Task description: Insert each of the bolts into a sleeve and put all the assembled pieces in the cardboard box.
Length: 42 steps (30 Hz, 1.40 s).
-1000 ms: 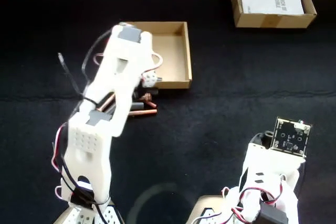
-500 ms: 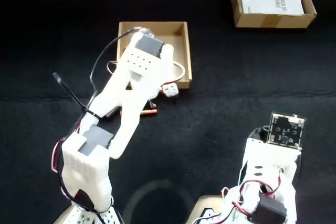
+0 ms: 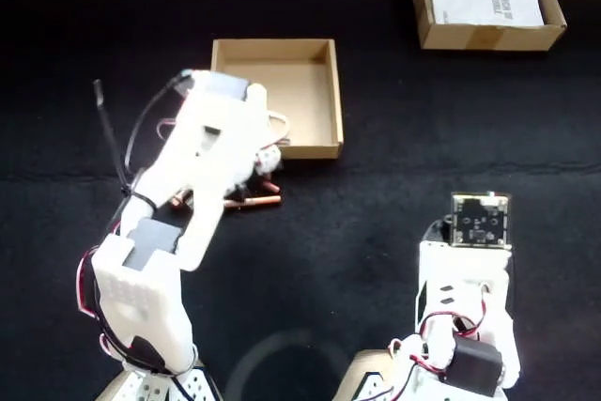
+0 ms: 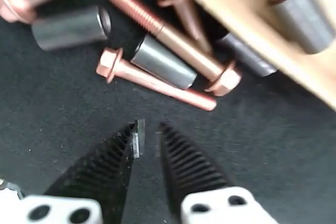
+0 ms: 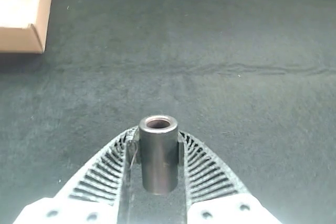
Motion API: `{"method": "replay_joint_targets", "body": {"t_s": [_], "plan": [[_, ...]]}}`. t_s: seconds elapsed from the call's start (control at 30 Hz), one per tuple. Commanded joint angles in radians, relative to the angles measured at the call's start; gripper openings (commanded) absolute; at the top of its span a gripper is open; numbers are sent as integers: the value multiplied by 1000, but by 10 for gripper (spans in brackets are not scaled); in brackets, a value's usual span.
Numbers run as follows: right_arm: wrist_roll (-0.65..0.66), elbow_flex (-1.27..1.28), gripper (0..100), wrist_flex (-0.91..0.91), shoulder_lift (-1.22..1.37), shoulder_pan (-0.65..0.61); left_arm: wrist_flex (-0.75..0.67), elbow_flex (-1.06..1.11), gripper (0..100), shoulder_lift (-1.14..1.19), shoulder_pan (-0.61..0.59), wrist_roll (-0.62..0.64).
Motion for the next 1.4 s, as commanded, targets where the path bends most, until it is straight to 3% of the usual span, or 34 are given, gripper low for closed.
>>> {"method": "replay_joint_targets", "body": {"t_s": [0.0, 0.37, 0.63, 0.9, 1.2, 1.37], "plan": [[21, -4, 6, -21, 4, -19, -44, 50, 171, -53, 15, 8], [71, 36, 6, -64, 4, -16, -184, 154, 181, -53, -68, 40], [71, 36, 6, -68, 4, -19, -184, 156, 181, -36, -111, 38], [71, 36, 6, -65, 4, -16, -175, 120, 181, 202, -120, 38], [72, 31, 6, -64, 4, -16, -133, 73, 181, 214, -116, 34], [126, 27, 6, -64, 4, -15, -81, 111, 181, 216, -116, -37]]}}
